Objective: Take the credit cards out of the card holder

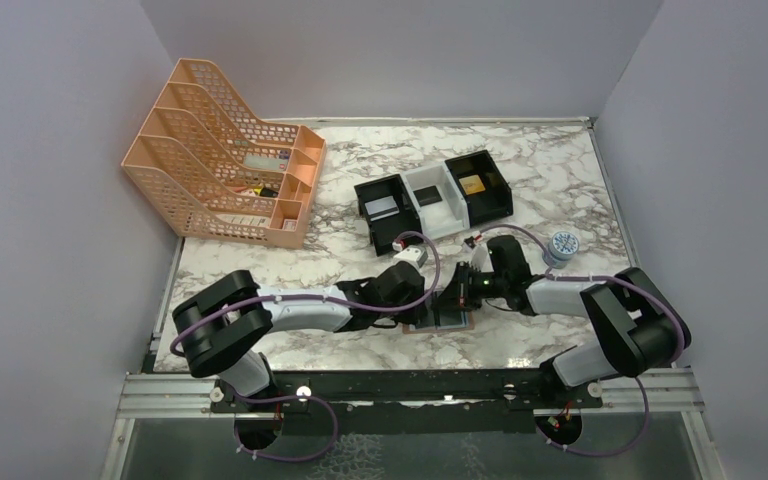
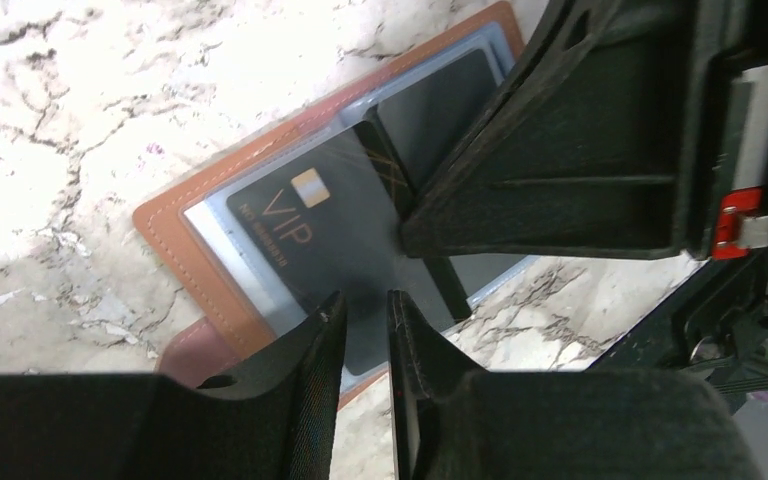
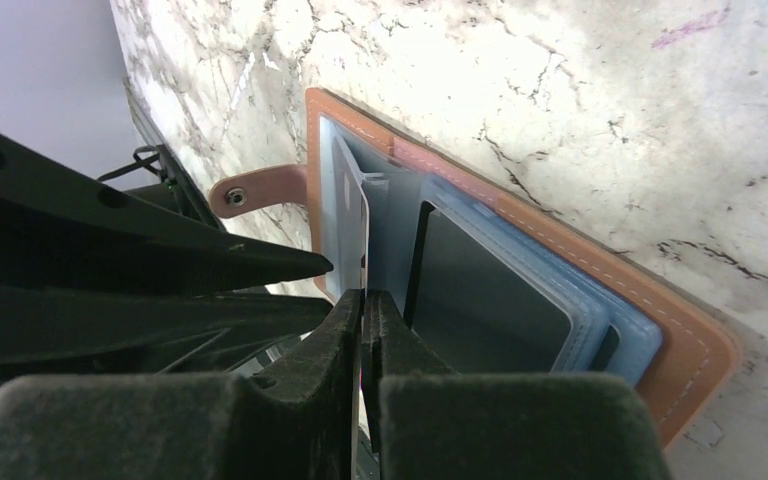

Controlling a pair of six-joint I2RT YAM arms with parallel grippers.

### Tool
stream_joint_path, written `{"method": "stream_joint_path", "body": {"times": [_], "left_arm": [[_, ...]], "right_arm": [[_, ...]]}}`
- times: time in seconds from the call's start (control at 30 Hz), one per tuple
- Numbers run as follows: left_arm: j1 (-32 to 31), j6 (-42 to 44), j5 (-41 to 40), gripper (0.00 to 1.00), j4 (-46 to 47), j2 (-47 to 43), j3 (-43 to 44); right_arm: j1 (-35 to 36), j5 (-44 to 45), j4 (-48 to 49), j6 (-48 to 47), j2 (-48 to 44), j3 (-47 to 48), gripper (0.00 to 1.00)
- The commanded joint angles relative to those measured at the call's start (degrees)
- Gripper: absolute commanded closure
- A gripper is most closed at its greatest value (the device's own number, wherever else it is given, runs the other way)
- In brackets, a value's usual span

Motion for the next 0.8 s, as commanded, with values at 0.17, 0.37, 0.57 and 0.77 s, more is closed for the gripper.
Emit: {"method": "stream_joint_path", "body": {"times": [0.17,0.37,0.57,0.77], "left_arm": [[0.04,-1.76,-1.39,0.82,-5.58,3.18,0.38],[0.04,-2.62,-4.47,0.87,-8.83,3.24,0.78],[0.14,-2.75,-5.1,0.88,-10.46,3.56,0.97],[0.13,-2.23,-5.05,0.88,-10.47,4.11,1.47]], "right_arm": [[-0.12,0.16,-0.82,-0.59,-1.97,0.22,0.95],[-0.12,0.96,-3.13,-1.42,-3.4,0.9,0.97],[-0.12,0.57,-4.46,-2.33,-3.83,1.42,0.97],[-0.21,-1.31,-5.39,-4.07,-3.7,2.37,0.95]]}}
